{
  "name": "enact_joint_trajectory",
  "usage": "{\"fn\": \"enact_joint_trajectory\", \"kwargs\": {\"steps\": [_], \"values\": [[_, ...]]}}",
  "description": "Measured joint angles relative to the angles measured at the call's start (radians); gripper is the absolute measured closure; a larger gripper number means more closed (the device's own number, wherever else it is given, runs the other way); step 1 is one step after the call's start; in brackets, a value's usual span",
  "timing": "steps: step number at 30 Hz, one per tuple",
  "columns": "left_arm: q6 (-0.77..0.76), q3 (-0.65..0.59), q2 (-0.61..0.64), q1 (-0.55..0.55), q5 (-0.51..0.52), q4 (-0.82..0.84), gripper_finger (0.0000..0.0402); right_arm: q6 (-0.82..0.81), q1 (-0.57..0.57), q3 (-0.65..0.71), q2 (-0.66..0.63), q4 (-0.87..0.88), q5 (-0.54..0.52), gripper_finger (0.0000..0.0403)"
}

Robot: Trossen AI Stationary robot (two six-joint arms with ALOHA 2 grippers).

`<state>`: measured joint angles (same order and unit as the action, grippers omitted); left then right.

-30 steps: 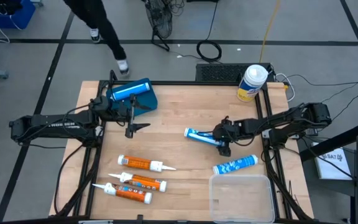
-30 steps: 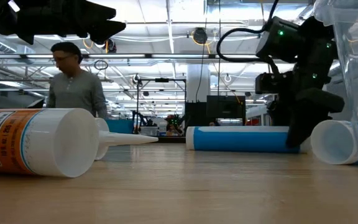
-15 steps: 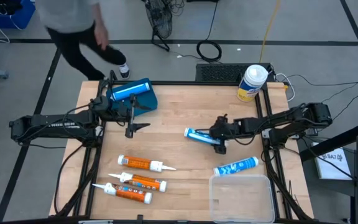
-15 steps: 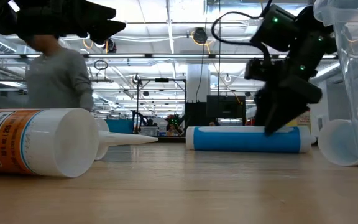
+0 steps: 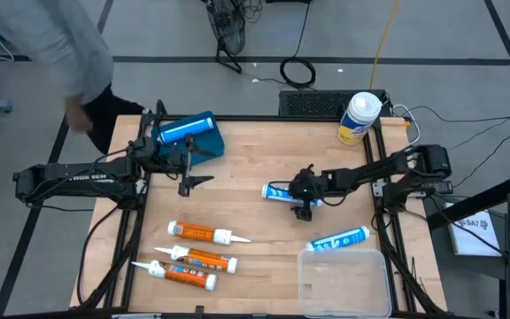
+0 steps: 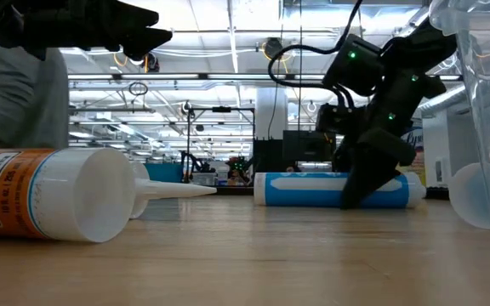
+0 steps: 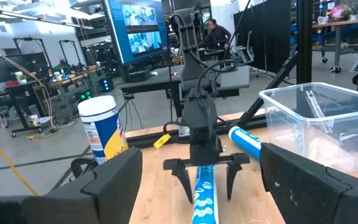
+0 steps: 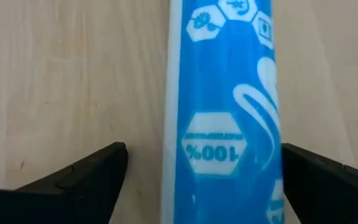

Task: Pick & place silicon tubes, Sealant and Lysol wipes
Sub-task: Put the top blue sealant into the blue bin

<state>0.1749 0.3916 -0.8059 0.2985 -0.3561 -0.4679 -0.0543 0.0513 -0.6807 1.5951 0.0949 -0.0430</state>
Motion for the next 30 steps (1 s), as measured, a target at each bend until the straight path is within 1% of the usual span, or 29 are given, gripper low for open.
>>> {"fn": "enact_joint_trajectory", "kwargs": {"steps": [2,4,6,9,10,16,21,23,25,28,30], "values": [[0.000,0.000,0.000,0.000,0.000,0.000,0.0090,-0.005,0.000,0.001,-0.004,0.008,0.012,0.0051],[0.000,0.000,0.000,0.000,0.000,0.000,0.0092,-0.004,0.000,0.001,-0.014,0.020,0.029,0.0080],[0.000,0.000,0.000,0.000,0.000,0.000,0.0090,-0.002,-0.001,0.002,-0.026,0.030,0.035,0.0119],[0.000,0.000,0.000,0.000,0.000,0.000,0.0085,0.001,-0.002,0.003,-0.041,0.058,0.039,0.0194],[0.000,0.000,0.000,0.000,0.000,0.000,0.0083,0.001,-0.002,0.003,-0.042,0.065,0.043,0.0204],[0.000,0.000,0.000,0.000,0.000,0.000,0.0076,0.021,-0.002,0.005,-0.044,0.052,0.037,0.0204],[0.000,0.000,0.000,0.000,0.000,0.000,0.0085,0.077,-0.003,0.015,-0.114,0.001,-0.072,0.0204],[0.000,0.000,0.000,0.000,0.000,0.000,0.0089,0.088,-0.001,0.015,-0.148,-0.123,-0.098,0.0204],[0.000,0.000,0.000,0.000,0.000,0.000,0.0092,0.114,-0.004,0.039,-0.179,-0.315,-0.092,0.0204],[0.000,0.000,0.000,0.000,0.000,-0.003,0.0095,0.168,-0.009,0.105,-0.176,-0.619,-0.078,0.0204],[0.000,0.000,0.000,-0.001,0.000,-0.008,0.0096,0.202,-0.007,0.145,-0.171,-0.787,-0.064,0.0204]]}}
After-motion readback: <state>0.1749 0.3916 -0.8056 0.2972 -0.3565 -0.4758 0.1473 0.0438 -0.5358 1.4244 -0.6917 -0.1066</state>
